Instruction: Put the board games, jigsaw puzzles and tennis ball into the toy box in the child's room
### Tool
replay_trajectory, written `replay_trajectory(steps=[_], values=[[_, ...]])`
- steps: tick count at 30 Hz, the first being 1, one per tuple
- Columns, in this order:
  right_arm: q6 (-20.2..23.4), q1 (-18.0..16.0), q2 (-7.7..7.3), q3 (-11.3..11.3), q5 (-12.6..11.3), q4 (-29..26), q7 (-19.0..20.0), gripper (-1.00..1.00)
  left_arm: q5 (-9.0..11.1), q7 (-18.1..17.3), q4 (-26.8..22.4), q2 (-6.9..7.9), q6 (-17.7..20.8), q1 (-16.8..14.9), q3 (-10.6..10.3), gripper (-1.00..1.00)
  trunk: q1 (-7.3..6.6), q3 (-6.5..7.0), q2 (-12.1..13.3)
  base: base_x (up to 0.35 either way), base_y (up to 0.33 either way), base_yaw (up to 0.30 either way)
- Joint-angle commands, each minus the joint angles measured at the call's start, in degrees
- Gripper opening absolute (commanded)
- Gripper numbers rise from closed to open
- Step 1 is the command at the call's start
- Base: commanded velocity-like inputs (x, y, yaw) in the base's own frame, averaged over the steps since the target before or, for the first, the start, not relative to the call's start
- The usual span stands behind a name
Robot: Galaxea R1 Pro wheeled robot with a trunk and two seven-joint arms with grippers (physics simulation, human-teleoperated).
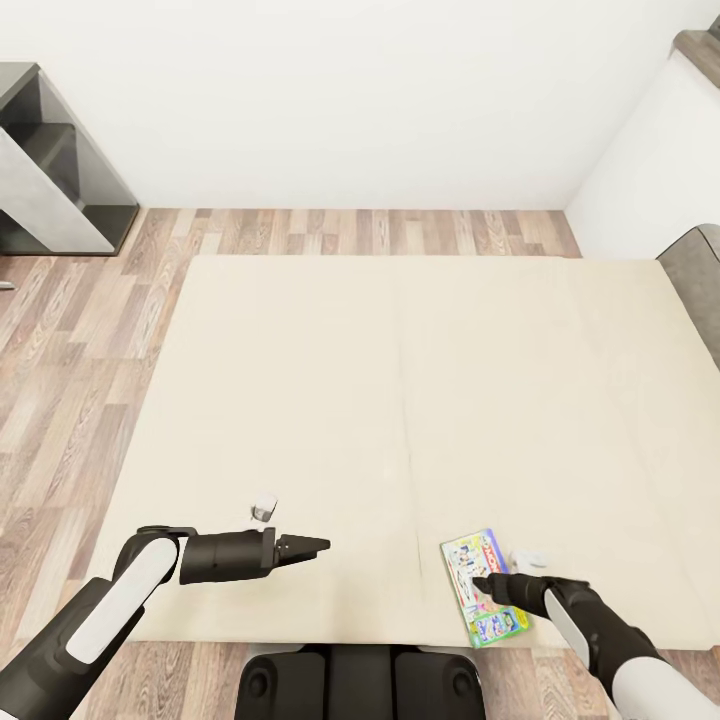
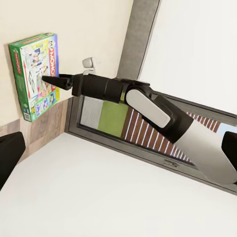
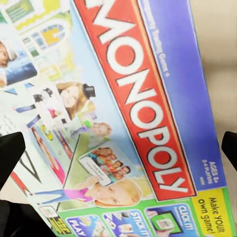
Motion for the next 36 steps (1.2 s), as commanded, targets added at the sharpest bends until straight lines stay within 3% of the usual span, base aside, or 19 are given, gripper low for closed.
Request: replay_trajectory(steps=[1, 8, 36], values=[[0.5, -0.07, -0.06, 0.35, -0.15, -0.1, -0.12, 1.0, -0.25, -0.35, 0.0, 0.04, 0.05, -0.04, -0.05, 1.0, 0.03, -0.06, -0.09, 0.0, 0.0, 0.0], [0.8, -0.17, 0.09, 0.27, 1.01, -0.11, -0.2, 1.0, -0.25, -0.35, 0.0, 0.02, 0.07, -0.04, -0.05, 1.0, 0.03, -0.06, -0.09, 0.0, 0.0, 0.0], [0.63, -0.16, 0.23, 0.26, 1.1, 0.03, -0.48, 1.0, -0.25, -0.35, 0.09, -0.05, 0.08, -0.04, -0.05, 1.0, 0.03, -0.06, -0.09, 0.0, 0.039, 0.0]])
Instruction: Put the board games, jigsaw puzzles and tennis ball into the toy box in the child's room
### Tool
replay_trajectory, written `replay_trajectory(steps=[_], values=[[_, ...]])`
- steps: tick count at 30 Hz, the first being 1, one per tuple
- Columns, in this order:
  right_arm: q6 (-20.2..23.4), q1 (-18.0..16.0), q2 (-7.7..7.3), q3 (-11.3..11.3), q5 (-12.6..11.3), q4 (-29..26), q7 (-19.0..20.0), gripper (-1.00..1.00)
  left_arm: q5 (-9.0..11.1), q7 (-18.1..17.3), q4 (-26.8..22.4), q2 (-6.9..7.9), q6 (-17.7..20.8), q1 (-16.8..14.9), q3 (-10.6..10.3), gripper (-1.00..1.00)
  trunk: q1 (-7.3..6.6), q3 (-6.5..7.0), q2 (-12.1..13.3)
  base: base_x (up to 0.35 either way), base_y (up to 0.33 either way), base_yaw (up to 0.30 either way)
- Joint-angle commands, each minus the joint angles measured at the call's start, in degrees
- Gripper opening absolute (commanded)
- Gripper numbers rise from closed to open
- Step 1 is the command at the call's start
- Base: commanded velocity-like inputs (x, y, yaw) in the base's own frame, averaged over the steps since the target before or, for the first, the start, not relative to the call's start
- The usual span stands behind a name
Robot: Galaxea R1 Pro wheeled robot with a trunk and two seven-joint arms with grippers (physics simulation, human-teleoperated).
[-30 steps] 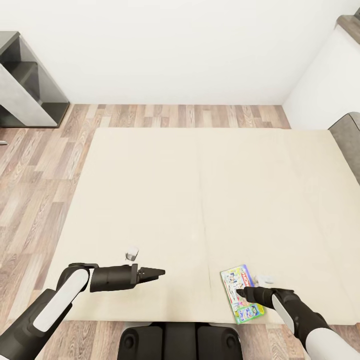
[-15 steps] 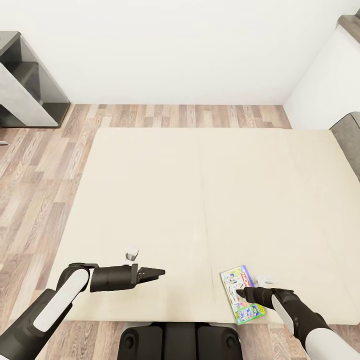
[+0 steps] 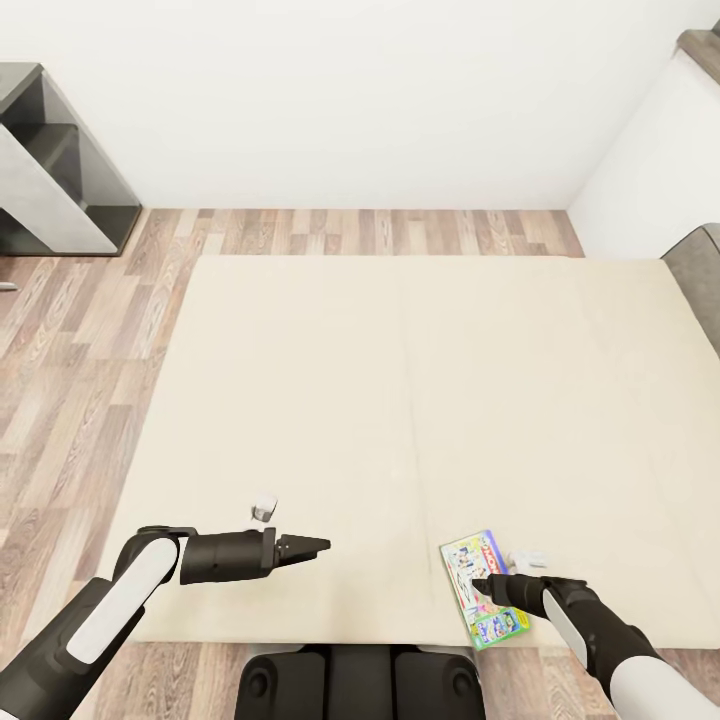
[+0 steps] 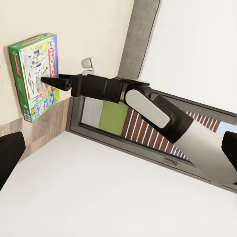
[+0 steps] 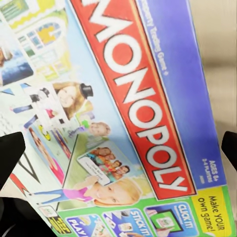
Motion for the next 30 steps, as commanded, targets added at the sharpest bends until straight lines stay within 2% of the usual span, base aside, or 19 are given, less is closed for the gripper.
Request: replay_trajectory(steps=[1, 30], values=[[0.3, -0.01, -0.08, 0.36, -0.61, -0.09, -0.15, 1.0, -0.25, -0.37, 0.01, 0.03, 0.06, -0.05, -0.06, 1.0, 0.03, -0.06, -0.09, 0.0, 0.102, 0.0], [0.21, -0.01, 0.18, 0.36, -0.57, -0.09, -0.23, 1.0, -0.25, -0.37, 0.01, 0.03, 0.06, -0.05, -0.06, 1.0, 0.03, -0.06, -0.09, 0.0, 0.167, 0.0]])
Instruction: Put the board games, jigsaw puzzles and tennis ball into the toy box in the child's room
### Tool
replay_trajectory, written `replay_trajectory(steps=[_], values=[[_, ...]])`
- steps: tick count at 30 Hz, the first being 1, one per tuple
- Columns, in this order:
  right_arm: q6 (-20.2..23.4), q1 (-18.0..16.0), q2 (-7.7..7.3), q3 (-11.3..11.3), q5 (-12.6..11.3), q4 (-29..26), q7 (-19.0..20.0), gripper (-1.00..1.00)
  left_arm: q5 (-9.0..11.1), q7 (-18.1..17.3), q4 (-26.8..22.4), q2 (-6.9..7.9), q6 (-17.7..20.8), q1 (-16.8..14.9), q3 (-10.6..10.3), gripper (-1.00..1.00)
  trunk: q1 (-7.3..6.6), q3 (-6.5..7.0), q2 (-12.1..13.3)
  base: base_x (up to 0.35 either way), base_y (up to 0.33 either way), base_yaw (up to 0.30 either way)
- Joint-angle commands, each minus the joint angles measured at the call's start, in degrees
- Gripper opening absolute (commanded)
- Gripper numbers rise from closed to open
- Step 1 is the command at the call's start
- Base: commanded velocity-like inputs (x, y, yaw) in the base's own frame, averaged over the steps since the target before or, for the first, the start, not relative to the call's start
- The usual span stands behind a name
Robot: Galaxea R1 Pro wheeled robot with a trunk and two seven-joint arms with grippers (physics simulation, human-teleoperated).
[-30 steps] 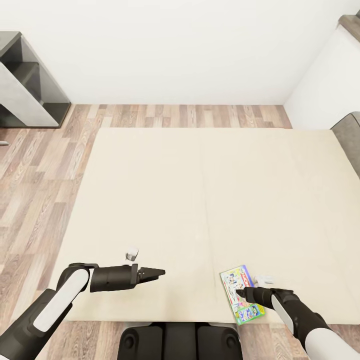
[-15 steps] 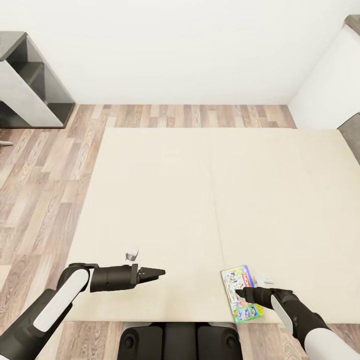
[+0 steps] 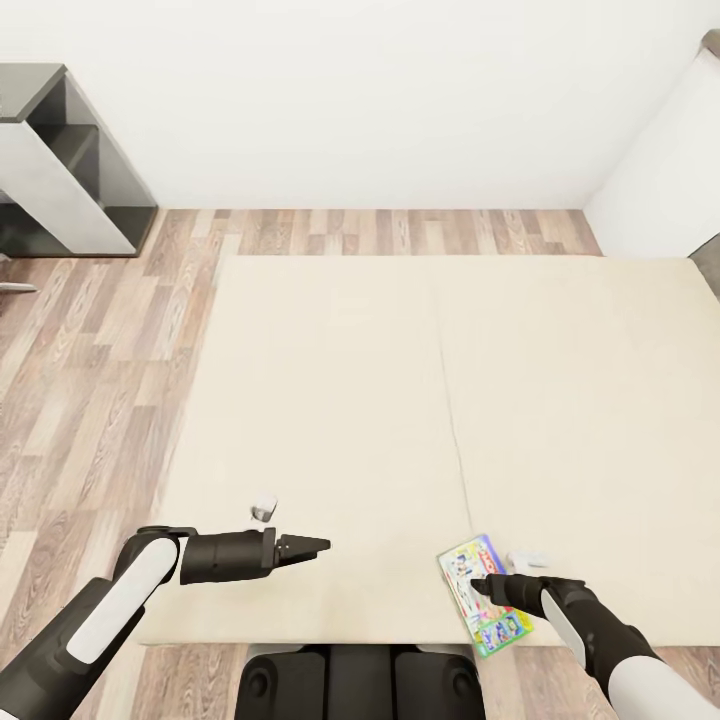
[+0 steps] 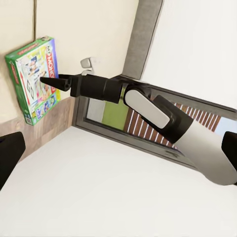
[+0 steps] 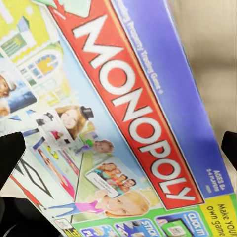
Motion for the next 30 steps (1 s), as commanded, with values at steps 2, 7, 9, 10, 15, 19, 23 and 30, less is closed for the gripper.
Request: replay_trajectory(steps=[2, 7, 9, 10, 15, 19, 23, 30], values=[[0.31, 0.0, -0.08, 0.36, -0.65, -0.12, -0.14, 1.0, -0.25, -0.37, 0.02, 0.03, 0.06, -0.05, -0.06, 1.0, 0.03, -0.06, -0.09, 0.0, 0.161, 0.0], [0.31, -0.01, -0.06, 0.36, -0.63, -0.12, -0.14, 1.0, -0.25, -0.37, 0.02, 0.03, 0.05, -0.05, -0.06, 1.0, 0.03, -0.06, -0.09, 0.0, 0.16, 0.0], [0.31, -0.02, -0.03, 0.36, -0.63, -0.13, -0.14, 1.0, -0.25, -0.37, 0.02, 0.03, 0.06, -0.05, -0.06, 1.0, 0.03, -0.06, -0.09, 0.0, 0.16, 0.0], [0.31, -0.02, -0.03, 0.36, -0.65, -0.11, -0.14, 1.0, -0.25, -0.37, 0.02, 0.03, 0.06, -0.05, -0.06, 1.0, 0.03, -0.06, -0.09, 0.0, 0.16, 0.0], [0.31, -0.03, -0.01, 0.36, -0.64, -0.13, -0.14, 1.0, -0.25, -0.37, 0.02, 0.03, 0.06, -0.05, -0.06, 1.0, 0.03, -0.06, -0.09, 0.0, 0.16, 0.0], [0.31, -0.02, -0.03, 0.36, -0.66, -0.1, -0.16, 1.0, -0.25, -0.37, 0.02, 0.03, 0.06, -0.05, -0.06, 1.0, 0.03, -0.06, -0.09, 0.0, 0.16, 0.0], [0.31, -0.01, -0.01, 0.36, -0.66, -0.13, -0.17, 1.0, -0.26, -0.37, 0.02, 0.03, 0.05, -0.05, -0.07, 1.0, 0.03, -0.06, -0.09, 0.0, 0.155, 0.0], [0.54, -0.02, -0.06, 0.36, -0.63, -0.11, -0.36, 1.0, -0.25, -0.37, 0.02, 0.03, 0.03, -0.05, -0.09, 1.0, 0.03, -0.06, -0.09, 0.0, 0.061, 0.0]])
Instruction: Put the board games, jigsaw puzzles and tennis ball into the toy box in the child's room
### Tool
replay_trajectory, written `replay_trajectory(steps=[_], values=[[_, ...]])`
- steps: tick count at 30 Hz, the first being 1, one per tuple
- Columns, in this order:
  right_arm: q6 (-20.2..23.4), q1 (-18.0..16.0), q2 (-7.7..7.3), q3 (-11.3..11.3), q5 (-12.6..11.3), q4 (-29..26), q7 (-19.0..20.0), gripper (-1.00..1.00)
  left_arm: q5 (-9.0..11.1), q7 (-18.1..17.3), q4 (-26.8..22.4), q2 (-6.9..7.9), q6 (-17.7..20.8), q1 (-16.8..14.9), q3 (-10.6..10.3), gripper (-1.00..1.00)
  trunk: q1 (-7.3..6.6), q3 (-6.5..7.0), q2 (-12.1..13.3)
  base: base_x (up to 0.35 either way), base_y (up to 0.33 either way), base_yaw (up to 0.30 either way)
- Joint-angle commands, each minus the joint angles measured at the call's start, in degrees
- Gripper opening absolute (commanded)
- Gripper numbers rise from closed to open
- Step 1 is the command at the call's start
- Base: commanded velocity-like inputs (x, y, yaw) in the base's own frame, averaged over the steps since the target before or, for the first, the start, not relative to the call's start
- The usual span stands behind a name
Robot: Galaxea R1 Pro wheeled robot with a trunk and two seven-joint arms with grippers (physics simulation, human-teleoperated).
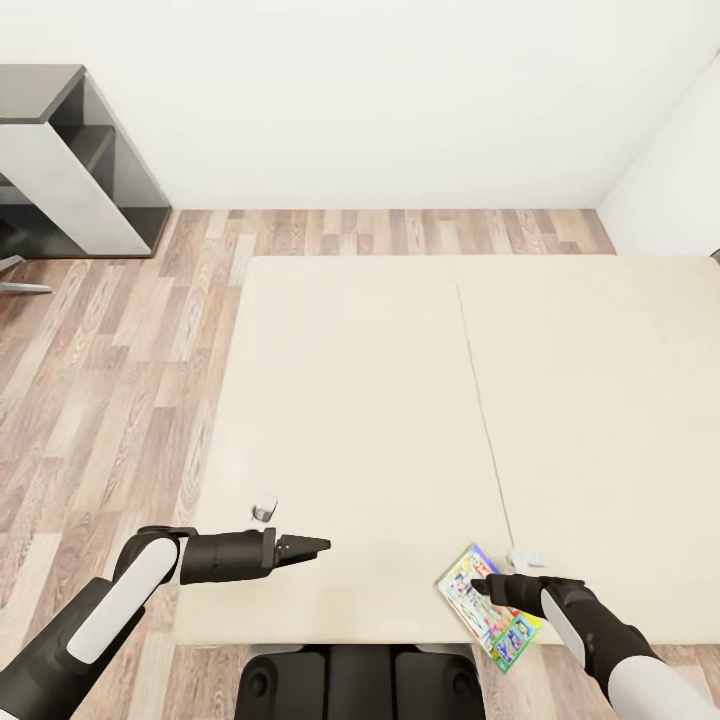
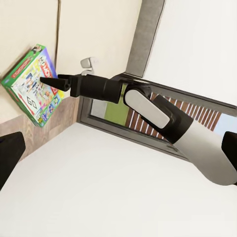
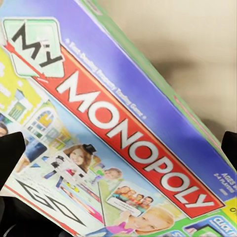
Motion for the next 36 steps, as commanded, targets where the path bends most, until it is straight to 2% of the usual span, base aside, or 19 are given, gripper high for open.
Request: replay_trajectory(steps=[1, 6, 13, 23, 31, 36], values=[[0.33, -0.01, -0.09, 0.37, -0.58, -0.1, -0.17, 1.0, -0.25, -0.35, 0.0, 0.04, 0.06, -0.04, -0.04, 1.0, 0.03, -0.06, -0.09, 0.0, 0.009, 0.0], [0.91, -0.14, -0.1, 0.37, -0.64, -0.11, -0.61, 1.0, -0.25, -0.35, 0.0, 0.04, 0.05, -0.04, -0.04, 1.0, 0.03, -0.06, -0.09, 0.0, 0.003, 0.0], [4.73, -0.19, -0.18, 0.44, -0.54, -0.22, -3.01, 1.0, -0.28, -0.35, 0.0, 0.04, 0.03, -0.04, -0.04, 1.0, 0.03, -0.06, -0.09, 0.0, 0.0, 0.0], [5.35, -0.19, -0.14, 0.45, -0.12, -0.24, -3.6, 1.0, -0.25, -0.35, 0.0, 0.04, 0.04, -0.04, -0.07, 1.0, 0.03, -0.06, -0.09, 0.0, 0.0, 0.0], [5.41, -0.19, 0.2, 0.31, 5.69, -0.09, -3.59, 1.0, -0.25, -0.35, 0.0, 0.04, 0.03, -0.04, -0.04, 1.0, 0.03, -0.06, -0.09, 0.0, 0.0, 0.0], [5.41, -0.19, 0.83, 0.28, 6.87, 0.0, -3.47, 1.0, -0.25, -0.35, 0.0, 0.09, 0.04, -0.04, -0.02, 1.0, 0.03, -0.06, -0.09, 0.0, 0.0, 0.0]])
